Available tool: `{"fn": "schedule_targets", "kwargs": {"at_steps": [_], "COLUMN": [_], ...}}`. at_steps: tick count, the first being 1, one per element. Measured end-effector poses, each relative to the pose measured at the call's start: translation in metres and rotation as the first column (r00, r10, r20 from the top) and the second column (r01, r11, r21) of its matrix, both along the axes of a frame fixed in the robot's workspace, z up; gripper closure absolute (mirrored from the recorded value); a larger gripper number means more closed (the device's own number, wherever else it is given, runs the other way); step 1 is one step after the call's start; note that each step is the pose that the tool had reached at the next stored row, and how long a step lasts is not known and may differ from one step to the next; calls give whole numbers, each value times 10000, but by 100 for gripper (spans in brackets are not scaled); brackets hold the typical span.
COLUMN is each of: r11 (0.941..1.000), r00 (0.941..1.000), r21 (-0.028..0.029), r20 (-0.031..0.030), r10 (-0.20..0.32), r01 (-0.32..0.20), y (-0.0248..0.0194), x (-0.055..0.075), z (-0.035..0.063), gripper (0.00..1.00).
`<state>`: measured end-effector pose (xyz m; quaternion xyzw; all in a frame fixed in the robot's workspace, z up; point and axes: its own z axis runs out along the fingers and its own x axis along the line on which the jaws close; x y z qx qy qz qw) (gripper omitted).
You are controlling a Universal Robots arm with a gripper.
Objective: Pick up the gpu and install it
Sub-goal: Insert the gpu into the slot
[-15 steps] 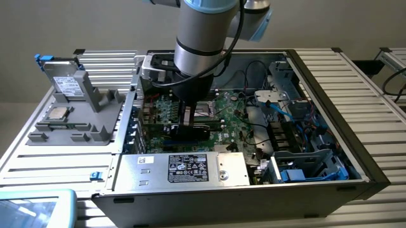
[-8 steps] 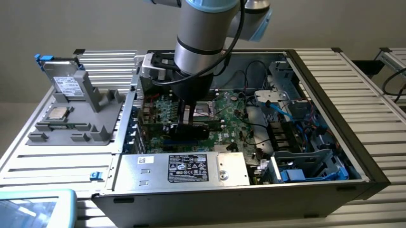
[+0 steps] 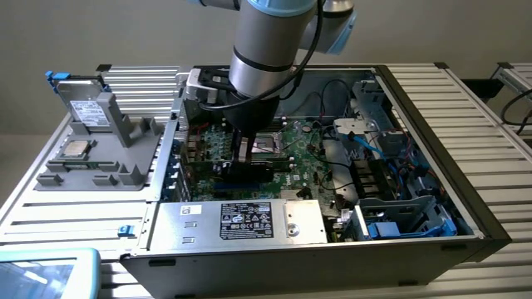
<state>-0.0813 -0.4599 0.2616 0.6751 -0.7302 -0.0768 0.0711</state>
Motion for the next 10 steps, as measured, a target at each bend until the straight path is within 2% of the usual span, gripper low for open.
{"fn": "schedule_targets", "kwargs": {"at_steps": [10], "r11": [10000], "r00": [10000], "r21": [0], "r20": [0], "r10": [0], "r01": [0], "y": [0], "x": [3], "z": [0], "gripper": [72]}}
